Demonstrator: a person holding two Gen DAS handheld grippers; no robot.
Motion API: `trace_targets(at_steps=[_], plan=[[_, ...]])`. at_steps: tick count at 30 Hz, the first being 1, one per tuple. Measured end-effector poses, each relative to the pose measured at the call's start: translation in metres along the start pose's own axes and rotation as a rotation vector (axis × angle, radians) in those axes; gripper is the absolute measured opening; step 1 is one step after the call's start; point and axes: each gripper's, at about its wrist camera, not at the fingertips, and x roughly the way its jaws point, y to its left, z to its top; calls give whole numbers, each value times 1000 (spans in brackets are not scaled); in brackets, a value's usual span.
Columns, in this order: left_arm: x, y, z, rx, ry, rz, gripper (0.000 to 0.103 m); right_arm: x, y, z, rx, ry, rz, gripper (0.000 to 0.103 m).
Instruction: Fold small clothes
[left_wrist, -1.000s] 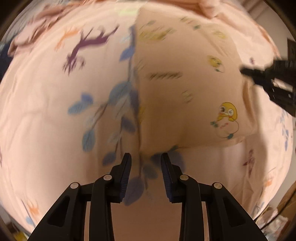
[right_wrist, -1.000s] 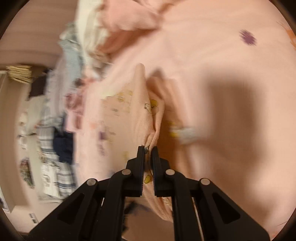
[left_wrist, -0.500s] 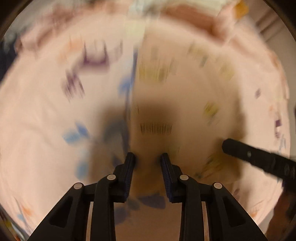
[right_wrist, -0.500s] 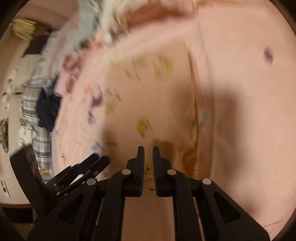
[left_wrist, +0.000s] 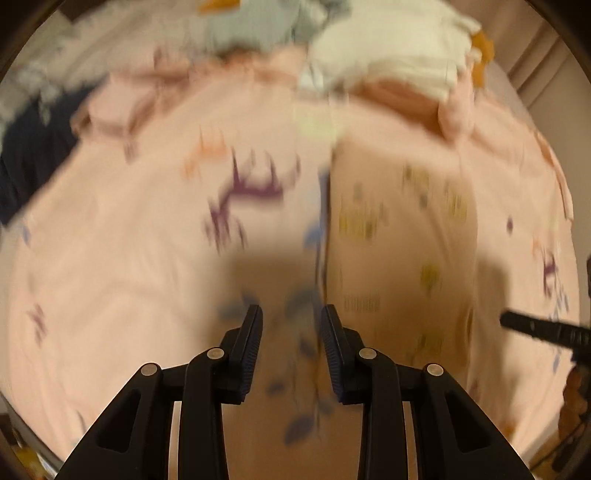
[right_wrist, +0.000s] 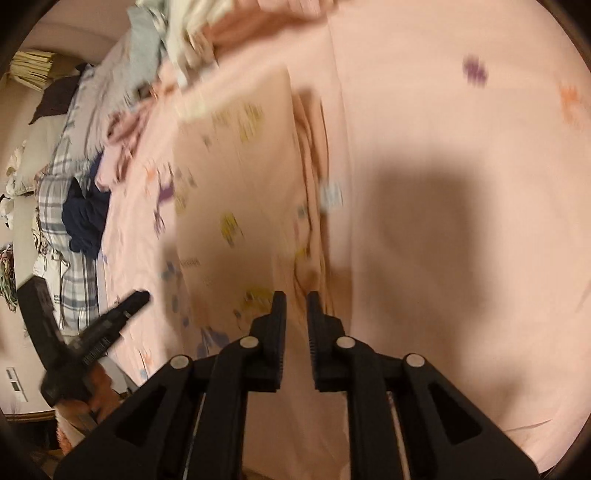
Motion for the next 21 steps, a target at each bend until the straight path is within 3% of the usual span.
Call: trace_targets(at_steps=[1,3,9,12,13,15,18,21], plan=[[0,-3,7,4,-40,13,31,-1,2,4,9,-22,2,21],[16,-11,19,-1,-46,12,31,0,3,9,5,-37,16,23],[51,-20,-2,-34,75,-18,31,42,12,13,-26,8,-8,19],[63,-32,-16,26,111,13,31,67,5,10,-42,51,-127,16],[67,-37,-20,55,115,26,31,70,3,9,-43,46,-127,16],[65,-43,-21,112,92,44,31,67,2,8,-26,33,-115,16],[65,-42,-19,116,105,28,31,55,7,12,-22,40,-106,19],[65,-36,-17,94,117,-2,31,30,28,28,-94,-43,-101,19]])
